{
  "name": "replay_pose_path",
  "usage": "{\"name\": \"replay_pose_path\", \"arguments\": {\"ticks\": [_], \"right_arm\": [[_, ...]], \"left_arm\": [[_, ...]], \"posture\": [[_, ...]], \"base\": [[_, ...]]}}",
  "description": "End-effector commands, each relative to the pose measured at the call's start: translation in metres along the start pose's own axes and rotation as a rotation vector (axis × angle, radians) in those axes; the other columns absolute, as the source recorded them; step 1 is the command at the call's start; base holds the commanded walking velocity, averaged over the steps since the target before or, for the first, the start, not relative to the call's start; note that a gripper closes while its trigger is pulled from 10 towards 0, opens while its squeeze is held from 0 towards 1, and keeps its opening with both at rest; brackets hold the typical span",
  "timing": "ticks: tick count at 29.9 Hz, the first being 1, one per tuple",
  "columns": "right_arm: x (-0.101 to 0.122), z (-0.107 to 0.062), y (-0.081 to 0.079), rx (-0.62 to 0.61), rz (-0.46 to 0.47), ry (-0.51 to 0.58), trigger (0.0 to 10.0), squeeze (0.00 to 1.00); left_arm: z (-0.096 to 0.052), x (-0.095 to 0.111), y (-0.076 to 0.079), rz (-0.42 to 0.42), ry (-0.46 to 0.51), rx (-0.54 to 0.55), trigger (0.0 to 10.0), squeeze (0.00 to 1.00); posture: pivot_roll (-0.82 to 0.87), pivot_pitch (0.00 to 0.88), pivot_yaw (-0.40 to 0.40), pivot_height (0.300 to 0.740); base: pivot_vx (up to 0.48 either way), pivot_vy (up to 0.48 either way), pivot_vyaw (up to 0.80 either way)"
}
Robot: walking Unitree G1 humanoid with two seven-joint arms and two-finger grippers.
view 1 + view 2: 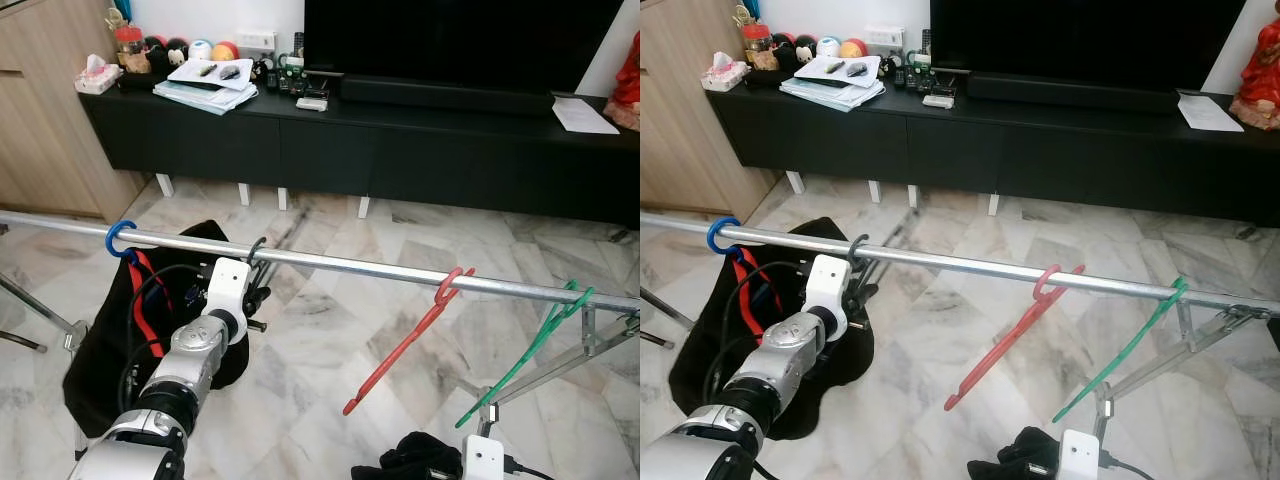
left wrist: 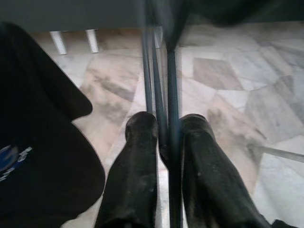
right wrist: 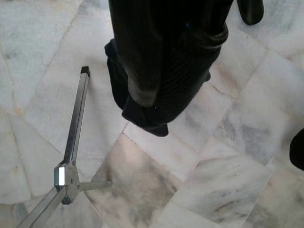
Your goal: Hang hanger
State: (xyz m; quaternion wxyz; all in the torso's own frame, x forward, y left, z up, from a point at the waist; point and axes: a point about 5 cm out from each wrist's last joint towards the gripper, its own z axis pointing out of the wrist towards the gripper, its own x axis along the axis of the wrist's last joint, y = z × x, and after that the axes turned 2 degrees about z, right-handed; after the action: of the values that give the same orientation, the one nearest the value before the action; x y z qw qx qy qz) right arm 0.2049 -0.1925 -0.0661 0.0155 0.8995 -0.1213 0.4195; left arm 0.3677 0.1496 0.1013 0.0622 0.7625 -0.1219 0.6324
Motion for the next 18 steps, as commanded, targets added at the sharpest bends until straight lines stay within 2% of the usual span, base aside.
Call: {"name": "replay_pose_path", "arguments": {"ticks": [1,12,18], "right_arm": [[-0.0039,-0.0010,0.0024,-0.007,-0.002,-0.022,10.0,0.00],[-0.0077,-0.0022,0.0077,-0.014,0.001,-0.047,10.0,0.00],[-0.0084,-0.0025,0.0109,-0.018,0.001,-0.055,10.0,0.00]], "left_arm": [[0.0017,0.0069,0.0005,0.005,0.031,-0.011,0.0,0.00],[0.0008,0.0101,0.0017,0.038,0.065,-0.010,0.0,0.00],[-0.0039,0.0047,0.0027,0.033,0.081,0.003,0.0,0.00]], "posture": [[0.00,0.129,-0.018,0.740],[0.00,0.124,-0.016,0.740],[0.01,0.118,-0.019,0.740]], "base": [[0.000,0.000,0.00],[0.000,0.000,0.00],[0.000,0.000,0.00]]}}
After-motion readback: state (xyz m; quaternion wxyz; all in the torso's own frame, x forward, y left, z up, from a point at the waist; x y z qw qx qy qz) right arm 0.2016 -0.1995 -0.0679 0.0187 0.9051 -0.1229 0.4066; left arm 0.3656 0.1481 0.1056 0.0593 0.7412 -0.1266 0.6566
